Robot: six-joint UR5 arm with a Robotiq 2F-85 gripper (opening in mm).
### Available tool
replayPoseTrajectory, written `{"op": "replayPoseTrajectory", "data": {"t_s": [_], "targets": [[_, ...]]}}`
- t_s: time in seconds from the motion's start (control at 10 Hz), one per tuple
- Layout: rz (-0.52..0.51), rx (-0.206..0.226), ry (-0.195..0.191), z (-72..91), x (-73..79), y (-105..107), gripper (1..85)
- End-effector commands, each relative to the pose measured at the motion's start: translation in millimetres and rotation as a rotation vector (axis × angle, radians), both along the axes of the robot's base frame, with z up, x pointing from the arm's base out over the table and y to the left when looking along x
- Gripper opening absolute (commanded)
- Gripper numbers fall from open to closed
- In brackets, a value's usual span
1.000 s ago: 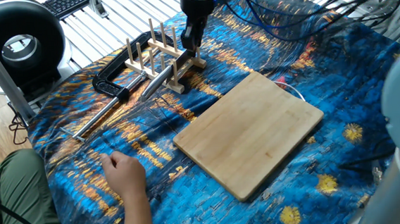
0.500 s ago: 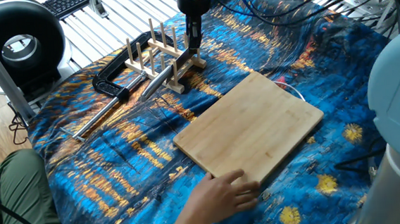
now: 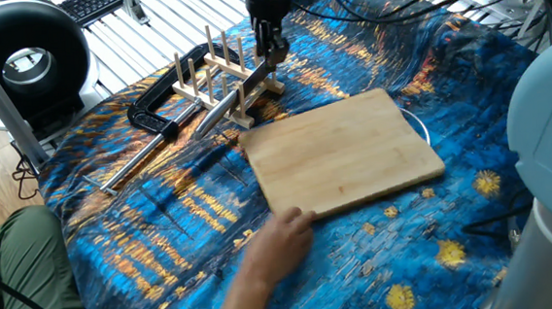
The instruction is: Put the knife on the cutting board
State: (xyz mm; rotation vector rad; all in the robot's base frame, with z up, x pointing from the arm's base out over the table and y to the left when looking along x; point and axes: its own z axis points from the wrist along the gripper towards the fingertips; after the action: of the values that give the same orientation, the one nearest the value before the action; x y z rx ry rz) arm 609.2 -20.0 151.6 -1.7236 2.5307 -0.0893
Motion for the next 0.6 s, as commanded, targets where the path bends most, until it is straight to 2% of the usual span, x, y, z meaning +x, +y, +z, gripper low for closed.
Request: {"op": "replayPoseTrajectory", "data": {"t_s": [0.0,0.2,0.3,0.4,0.5], "targets": [[0.048,-0.009,0.005,5.9,-11.7,-5.5,54.0],[0.031,0.005,0.009,5.7,-12.8,-2.3,61.7],[0.048,-0.001,0.009,5.7,-12.9,-3.5,64.3],[0.060,-0.007,0.014,5.6,-14.1,-4.7,65.0],[0.086,0.012,0.018,4.8,-13.3,0.1,61.3]]}}
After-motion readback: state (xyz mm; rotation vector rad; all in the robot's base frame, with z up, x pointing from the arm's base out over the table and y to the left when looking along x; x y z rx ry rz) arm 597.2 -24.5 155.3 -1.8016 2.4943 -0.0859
